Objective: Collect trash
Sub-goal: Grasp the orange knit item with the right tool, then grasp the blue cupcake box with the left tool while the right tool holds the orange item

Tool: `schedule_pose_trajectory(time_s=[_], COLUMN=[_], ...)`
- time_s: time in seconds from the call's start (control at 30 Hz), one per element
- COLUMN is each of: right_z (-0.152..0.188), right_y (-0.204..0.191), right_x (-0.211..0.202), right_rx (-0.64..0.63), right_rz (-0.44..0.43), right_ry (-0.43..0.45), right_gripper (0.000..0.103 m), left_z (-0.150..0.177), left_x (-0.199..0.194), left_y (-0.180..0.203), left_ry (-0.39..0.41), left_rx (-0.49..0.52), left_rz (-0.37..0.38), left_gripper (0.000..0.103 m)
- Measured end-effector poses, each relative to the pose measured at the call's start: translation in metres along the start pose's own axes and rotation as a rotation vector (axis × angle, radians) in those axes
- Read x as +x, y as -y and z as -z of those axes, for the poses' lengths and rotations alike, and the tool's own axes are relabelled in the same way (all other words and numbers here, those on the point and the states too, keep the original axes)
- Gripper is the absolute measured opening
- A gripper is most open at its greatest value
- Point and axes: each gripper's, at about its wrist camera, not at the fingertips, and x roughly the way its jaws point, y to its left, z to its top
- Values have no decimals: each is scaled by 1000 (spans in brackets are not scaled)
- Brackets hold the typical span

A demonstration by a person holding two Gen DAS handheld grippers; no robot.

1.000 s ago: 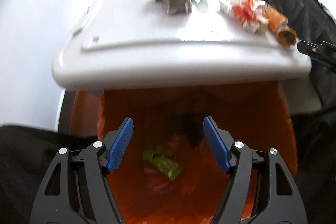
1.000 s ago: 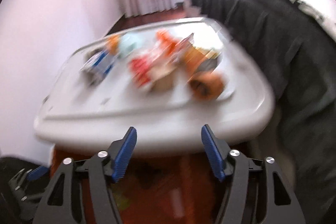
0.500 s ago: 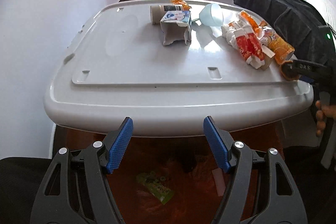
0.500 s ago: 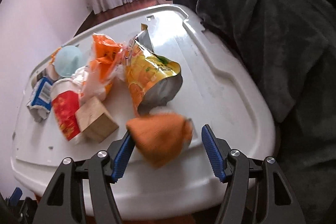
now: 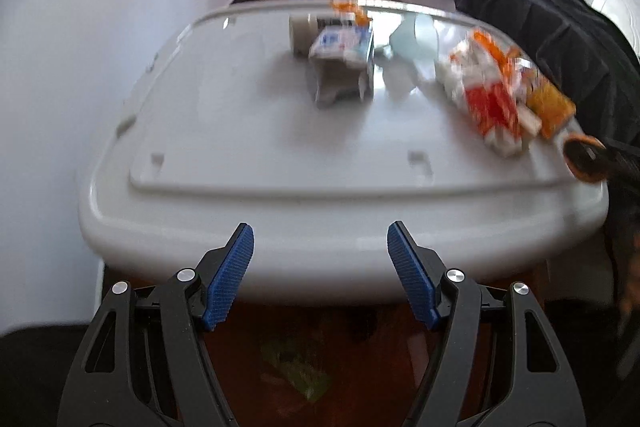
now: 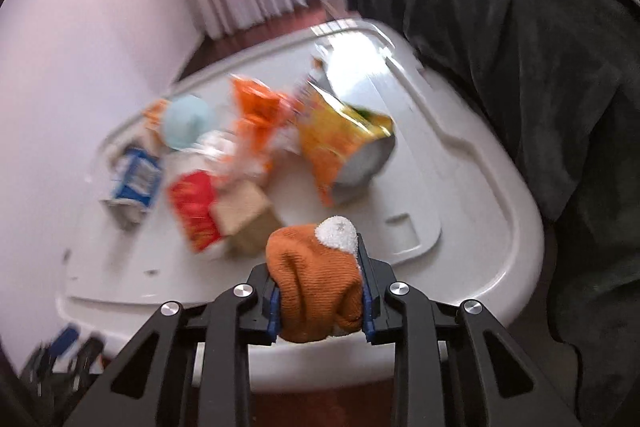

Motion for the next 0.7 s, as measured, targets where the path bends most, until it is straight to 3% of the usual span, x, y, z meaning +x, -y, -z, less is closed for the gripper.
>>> schedule_pose_trajectory(time_s=[0.1,0.2,0.43,0.57,0.7], right_z=[4,2,-3,1,3], right_y=[-17,-32,-48,-55,-62], right_x=[-26,-31,-20,-17,-14], right_rx=[-71,-121,-140,-164,-178], right_rz=[-30,-33,-87,-94,-102], right_ry=[98,137,105,101,87], right_gripper=[29,29,29,29,29], left_z=[-29,-60,-116,-130,-139], left_x=[7,22,68,88,110], left_y=[2,4,9,11,3], left_ry=[33,52,72,65,39], left_rx=[-17,-34,-8,15,-22], left_rz=[16,26,73,90,106], left_gripper=[68,68,68,68,68])
